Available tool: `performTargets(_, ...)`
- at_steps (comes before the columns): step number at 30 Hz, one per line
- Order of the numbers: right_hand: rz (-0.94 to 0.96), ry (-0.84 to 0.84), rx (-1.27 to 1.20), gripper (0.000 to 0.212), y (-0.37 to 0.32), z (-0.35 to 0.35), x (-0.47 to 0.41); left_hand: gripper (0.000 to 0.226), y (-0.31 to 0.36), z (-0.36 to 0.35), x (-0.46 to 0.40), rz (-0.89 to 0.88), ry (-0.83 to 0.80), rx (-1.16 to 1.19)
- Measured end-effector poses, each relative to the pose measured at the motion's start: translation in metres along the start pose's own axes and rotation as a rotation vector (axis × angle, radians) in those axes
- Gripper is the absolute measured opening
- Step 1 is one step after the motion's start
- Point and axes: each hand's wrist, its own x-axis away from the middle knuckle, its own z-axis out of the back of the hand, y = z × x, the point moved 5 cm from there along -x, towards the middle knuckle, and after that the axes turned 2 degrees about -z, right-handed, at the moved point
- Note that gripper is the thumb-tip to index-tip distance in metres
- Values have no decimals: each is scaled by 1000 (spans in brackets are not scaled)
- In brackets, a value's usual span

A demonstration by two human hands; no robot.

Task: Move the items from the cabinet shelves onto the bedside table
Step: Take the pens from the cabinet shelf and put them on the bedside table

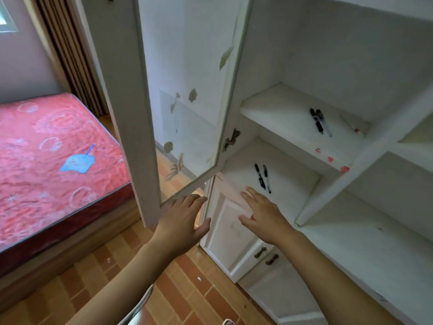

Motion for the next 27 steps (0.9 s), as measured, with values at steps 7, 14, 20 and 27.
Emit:
performTargets(7, -61, -19, -22, 74, 66, 6, -20, 63, 27, -30, -50, -2, -13, -31)
performTargets(14, -40, -44, 21, 70, 117, 2, -59, 67, 41, -59, -90, 44, -67, -119)
performTargets(20, 5, -5, 79, 68, 142, -7, -86, 64, 45, -78, -111, 92, -76, -171)
performTargets(27, -45, 37, 75, 65, 157, -17, -117, 60, 40, -95, -132, 81, -104, -176)
